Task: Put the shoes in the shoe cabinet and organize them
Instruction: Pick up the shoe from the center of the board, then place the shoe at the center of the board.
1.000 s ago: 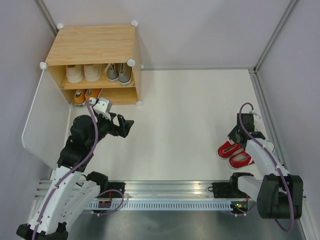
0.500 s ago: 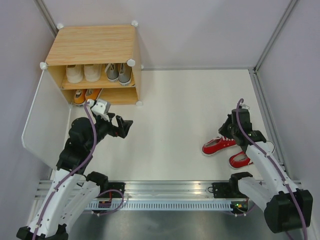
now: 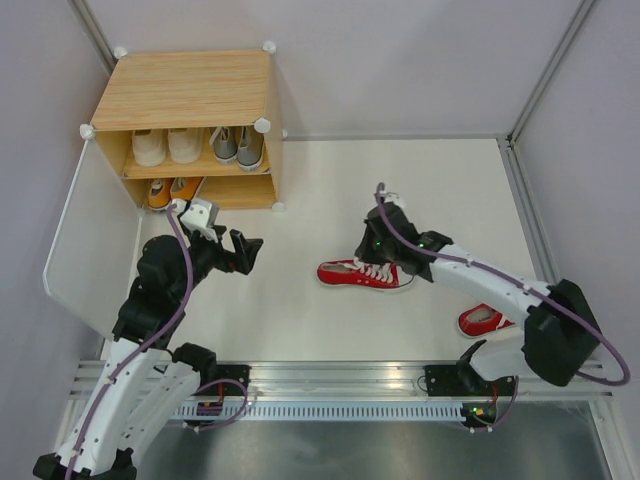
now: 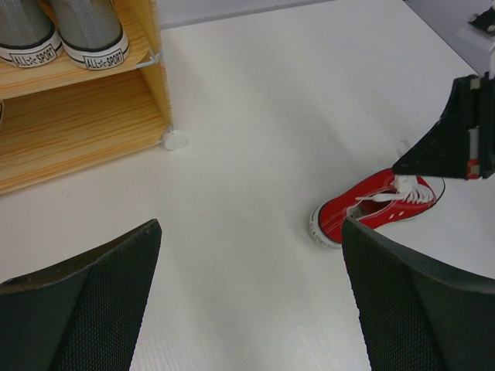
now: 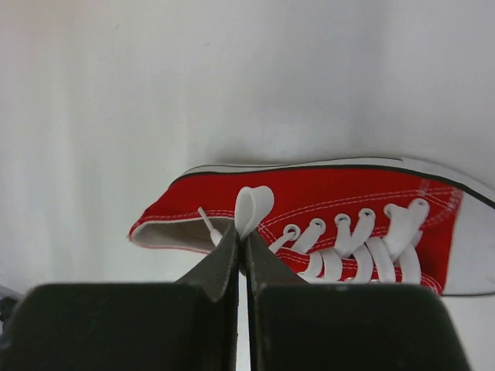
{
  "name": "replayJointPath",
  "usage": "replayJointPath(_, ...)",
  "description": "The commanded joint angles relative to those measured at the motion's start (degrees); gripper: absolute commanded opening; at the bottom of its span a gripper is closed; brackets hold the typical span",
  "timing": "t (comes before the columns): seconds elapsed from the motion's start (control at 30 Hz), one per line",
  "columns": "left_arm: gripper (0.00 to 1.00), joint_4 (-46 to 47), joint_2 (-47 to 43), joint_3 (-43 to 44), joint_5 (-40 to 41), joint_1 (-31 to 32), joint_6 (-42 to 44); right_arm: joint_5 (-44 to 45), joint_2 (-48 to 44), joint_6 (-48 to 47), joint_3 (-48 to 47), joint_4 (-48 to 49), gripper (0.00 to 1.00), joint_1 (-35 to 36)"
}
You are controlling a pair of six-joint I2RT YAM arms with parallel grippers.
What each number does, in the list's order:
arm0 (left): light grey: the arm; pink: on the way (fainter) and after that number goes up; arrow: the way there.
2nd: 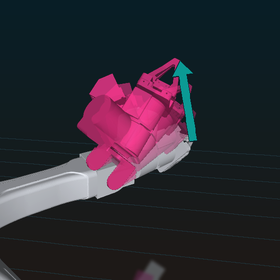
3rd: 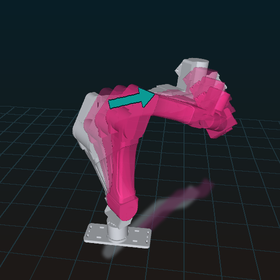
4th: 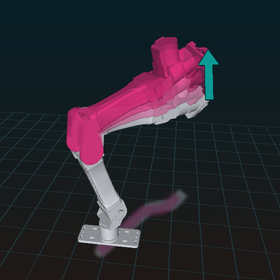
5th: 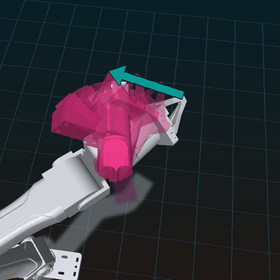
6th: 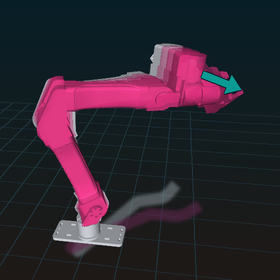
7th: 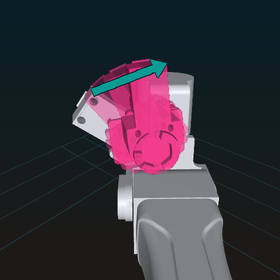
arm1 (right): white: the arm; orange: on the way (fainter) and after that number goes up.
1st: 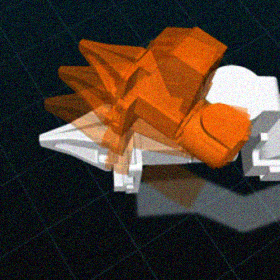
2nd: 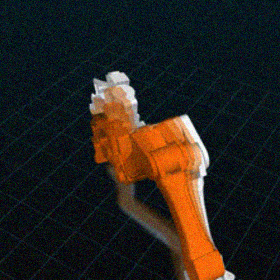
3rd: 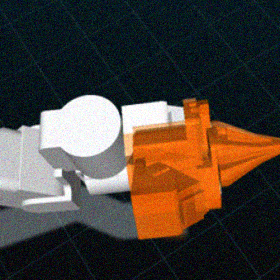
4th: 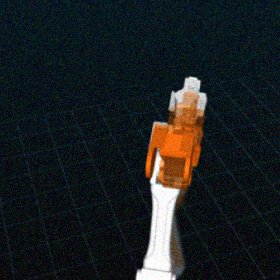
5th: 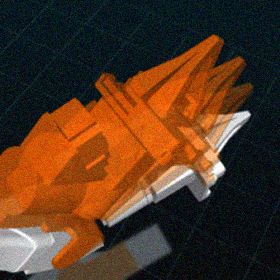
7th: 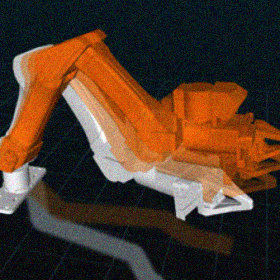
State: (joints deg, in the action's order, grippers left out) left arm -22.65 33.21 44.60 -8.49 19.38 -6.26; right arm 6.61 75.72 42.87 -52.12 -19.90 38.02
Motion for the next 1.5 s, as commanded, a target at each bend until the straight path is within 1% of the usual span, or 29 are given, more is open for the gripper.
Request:
replayJointPath(0.0, 1.00, 1.38, -0.08, -0.48, 1.81, 0.22, 1.78, 2.53, 6.35, 2.31, -8.60, 7.59, 0.01, 8.89)
replayJointPath(0.07, 1.00, 1.21, 0.19, -0.39, 1.81, 0.31, 1.87, 2.62, 10.73, 1.95, -12.98, 7.68, 0.01, 13.37)
replayJointPath(0.17, 1.00, 1.21, 0.45, -0.48, 1.37, 0.31, 2.22, 2.88, 14.35, 1.43, -16.51, 7.69, 0.01, 17.77)
replayJointPath(0.33, 1.00, 1.65, 0.80, -0.83, 1.02, 0.22, 2.22, 3.23, 13.49, 1.95, -14.86, 9.08, 0.01, 19.99)
replayJointPath(0.37, 1.00, 1.82, 1.15, -0.83, 0.24, 0.22, 2.22, 3.15, 12.96, 1.95, -13.72, 9.18, 0.04, 19.99)
replayJointPath(0.4, 1.00, 1.91, 1.41, -0.92, -0.29, 0.31, 2.22, 3.84, 12.35, 1.95, -13.19, 9.09, 0.09, 19.99)
replayJointPath(0.43, 1.00, 1.91, 2.11, -0.92, -0.65, 0.22, 2.22, 4.37, 11.12, 1.78, -12.75, 8.92, 0.17, 20.07)
replayJointPath(0.47, 1.00, 1.91, 2.38, -0.92, -1.61, 0.22, 2.22, 5.07, 10.42, 1.78, -11.79, 8.65, 0.36, 19.99)
replayJointPath(0.5, 1.00, 2.09, 3.17, -0.92, -2.92, 0.22, 2.31, 6.38, 9.19, 1.60, -11.26, 7.87, 0.43, 19.99)
replayJointPath(0.53, 1.00, 2.26, 3.52, -0.92, -3.72, 0.31, 2.31, 7.09, 8.40, 1.34, -11.08, 7.34, 0.48, 19.99)
replayJointPath(0.57, 1.00, 2.70, 3.87, -1.35, -4.86, 0.22, 2.39, 7.71, 7.78, 1.16, -10.73, 6.98, 0.56, 20.07)
replayJointPath(0.67, 1.00, 3.49, 6.50, -1.62, -9.69, 0.22, 2.13, 9.73, 4.88, 0.81, -9.32, 5.84, 0.64, 20.08)
replayJointPath(0.8, 0.99, 3.14, 10.20, -1.36, -14.79, 0.31, 2.74, 14.12, 0.49, 0.11, -7.56, 2.94, 0.65, 19.46)
replayJointPath(0.83, 1.00, 3.14, 10.99, -1.62, -17.58, 0.40, 3.18, 14.74, -1.78, 0.02, -6.52, 1.81, 0.65, 19.11)
replayJointPath(0.9, 1.00, 2.88, 13.70, -1.97, -20.41, 0.92, 4.67, 15.62, -4.69, 0.02, -4.41, 1.36, 0.66, 17.45)
replayJointPath(0.97, 1.00, 1.13, 16.17, -1.80, -19.81, 1.36, 6.08, 15.36, -9.61, 0.72, 0.24, 2.49, 0.66, 15.08)
replayJointPath(1.0, 1.00, -1.14, 19.75, -1.27, -19.55, 2.06, 6.17, 14.75, -11.28, 0.81, 2.00, 3.63, 0.66, 14.02)
replayJointPath(1.03, 1.00, -2.03, 21.61, 0.12, -20.07, 2.77, 8.52, 13.79, -14.17, 0.98, 5.24, 4.16, 0.66, 12.97)
replayJointPath(1.1, 1.00, -3.09, 25.48, 1.45, -21.65, 4.95, 9.16, 10.72, -16.65, 1.16, 8.16, 4.69, 0.66, 9.54)
replayJointPath(1.13, 1.00, -4.32, 28.72, 2.76, -21.13, 5.84, 9.68, 9.66, -18.66, 1.16, 10.52, 5.13, 0.66, 8.31)
replayJointPath(1.17, 1.00, -4.85, 29.97, 3.21, -19.65, 6.81, 10.12, 8.69, -19.55, 0.99, 11.59, 5.31, 0.66, 6.04)
replayJointPath(1.27, 1.00, -7.65, 34.80, 4.88, -15.68, 10.59, 11.53, 5.96, -22.72, -0.33, 14.14, 5.14, 0.66, 2.77)
replayJointPath(1.4, 1.00, -9.60, 39.90, 6.20, -13.84, 16.29, 12.41, 5.43, -25.80, -2.79, 15.73, 4.43, 0.67, 0.22)
replayJointPath(1.47, 1.00, -10.39, 42.53, 6.73, -11.64, 18.06, 12.85, 4.99, -26.85, -4.10, 16.17, 3.82, 0.69, -1.10)
